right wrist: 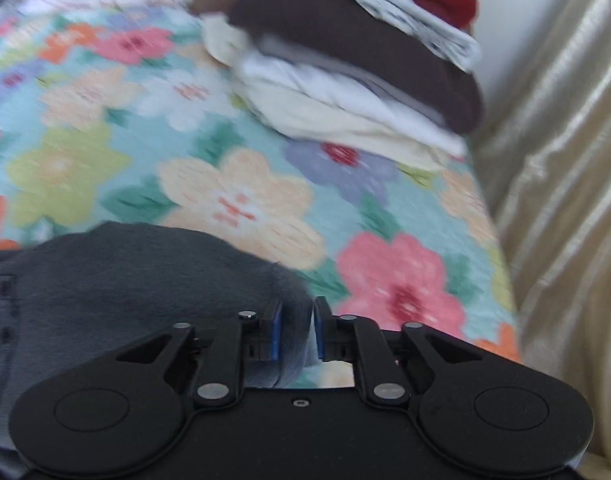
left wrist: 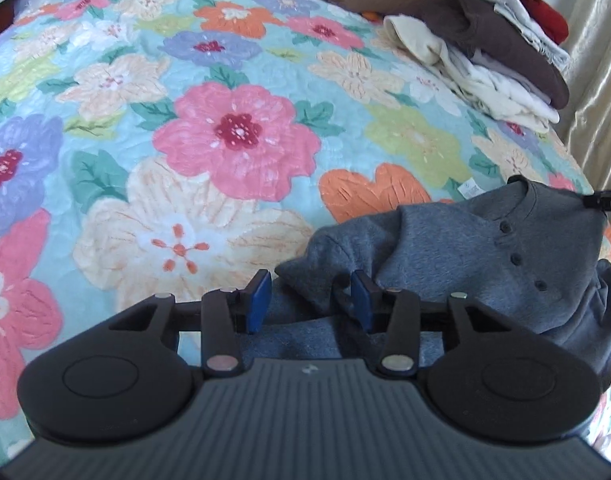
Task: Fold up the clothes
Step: 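Lift and shake the shirt with both grippers, then lay it flat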
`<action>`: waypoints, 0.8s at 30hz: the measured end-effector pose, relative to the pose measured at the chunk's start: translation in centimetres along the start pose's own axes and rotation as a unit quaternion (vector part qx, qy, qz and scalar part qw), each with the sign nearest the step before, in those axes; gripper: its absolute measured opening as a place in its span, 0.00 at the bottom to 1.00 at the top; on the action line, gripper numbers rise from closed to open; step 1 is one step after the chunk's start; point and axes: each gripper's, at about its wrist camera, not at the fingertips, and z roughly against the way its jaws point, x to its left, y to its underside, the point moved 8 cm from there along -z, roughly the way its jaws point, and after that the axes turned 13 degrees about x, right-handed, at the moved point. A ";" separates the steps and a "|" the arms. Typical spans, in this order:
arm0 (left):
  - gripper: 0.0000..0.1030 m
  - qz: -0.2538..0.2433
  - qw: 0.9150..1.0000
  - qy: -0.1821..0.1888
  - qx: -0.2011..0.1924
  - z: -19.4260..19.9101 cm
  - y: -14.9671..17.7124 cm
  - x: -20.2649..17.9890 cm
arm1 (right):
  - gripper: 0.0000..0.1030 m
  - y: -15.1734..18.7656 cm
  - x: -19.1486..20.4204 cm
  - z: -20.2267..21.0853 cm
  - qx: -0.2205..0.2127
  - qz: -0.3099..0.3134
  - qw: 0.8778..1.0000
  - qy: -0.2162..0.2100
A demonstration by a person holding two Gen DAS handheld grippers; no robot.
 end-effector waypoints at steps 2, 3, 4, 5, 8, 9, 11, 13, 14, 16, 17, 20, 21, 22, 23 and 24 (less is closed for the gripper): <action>0.44 -0.003 1.000 0.023 0.008 -0.9 0.0 -0.6 | 0.24 -0.4 -0.1 0.3 0.000 0.000 1.000 0.023; 0.50 -0.005 0.999 0.033 0.012 -1.4 -0.1 -0.9 | 0.34 -0.8 -0.1 0.7 -0.005 0.000 1.000 0.028; 0.54 -0.010 0.999 0.034 0.015 -1.7 0.0 -1.2 | 0.43 -1.1 -0.1 1.1 -0.010 0.000 0.999 0.034; 0.61 -0.014 0.999 0.036 0.018 -2.1 0.0 -1.5 | 0.46 -1.7 -0.3 1.6 -0.018 0.001 0.999 0.049; 0.73 -0.019 0.999 0.032 0.023 -2.8 0.1 -2.2 | 0.56 -3.2 -1.1 2.9 -0.043 -0.013 0.997 0.066; 0.74 -0.025 0.999 0.026 0.025 -2.8 0.1 -2.4 | 0.56 -3.4 -0.8 2.7 -0.033 -0.018 0.999 0.034; 0.70 -0.040 0.999 0.015 0.027 -2.9 0.1 -2.8 | 0.56 -3.7 0.7 1.6 0.000 -0.021 0.998 -0.056; 0.49 -0.071 0.997 -0.014 0.026 -2.8 0.1 -3.0 | 0.55 -3.5 3.1 0.1 0.037 -0.019 0.987 -0.156; 0.38 -0.078 0.996 -0.019 0.026 -2.6 0.1 -3.0 | 0.55 -3.5 3.9 -0.5 0.045 -0.024 0.983 -0.178; 0.25 -0.074 0.997 -0.008 0.026 -2.3 0.1 -3.0 | 0.56 -3.9 4.9 -1.4 0.053 -0.046 0.975 -0.211; 0.19 -0.068 0.997 0.002 0.025 -2.1 0.2 -3.0 | 0.56 -4.3 5.1 -1.8 0.054 -0.063 0.971 -0.223; 0.18 -0.077 0.997 -0.002 0.017 -2.0 0.4 -3.2 | 0.57 -5.3 5.9 -2.6 0.061 -0.104 0.958 -0.260; 0.18 -0.081 0.997 -0.002 0.015 -2.0 0.4 -3.3 | 0.61 -5.6 6.4 -2.7 0.067 -0.109 0.954 -0.273; 0.19 -0.084 0.996 0.000 0.013 -2.1 0.3 -3.4 | 0.65 -5.5 7.1 -3.0 0.073 -0.089 0.961 -0.252; 0.25 -0.087 0.996 0.002 0.013 -2.1 0.2 -3.5 | 0.66 -5.5 7.8 -3.3 0.080 -0.067 0.968 -0.227; 0.36 -0.085 0.996 0.009 0.016 -2.4 0.1 -3.6 | 0.66 -5.4 8.5 -3.6 0.087 -0.044 0.975 -0.202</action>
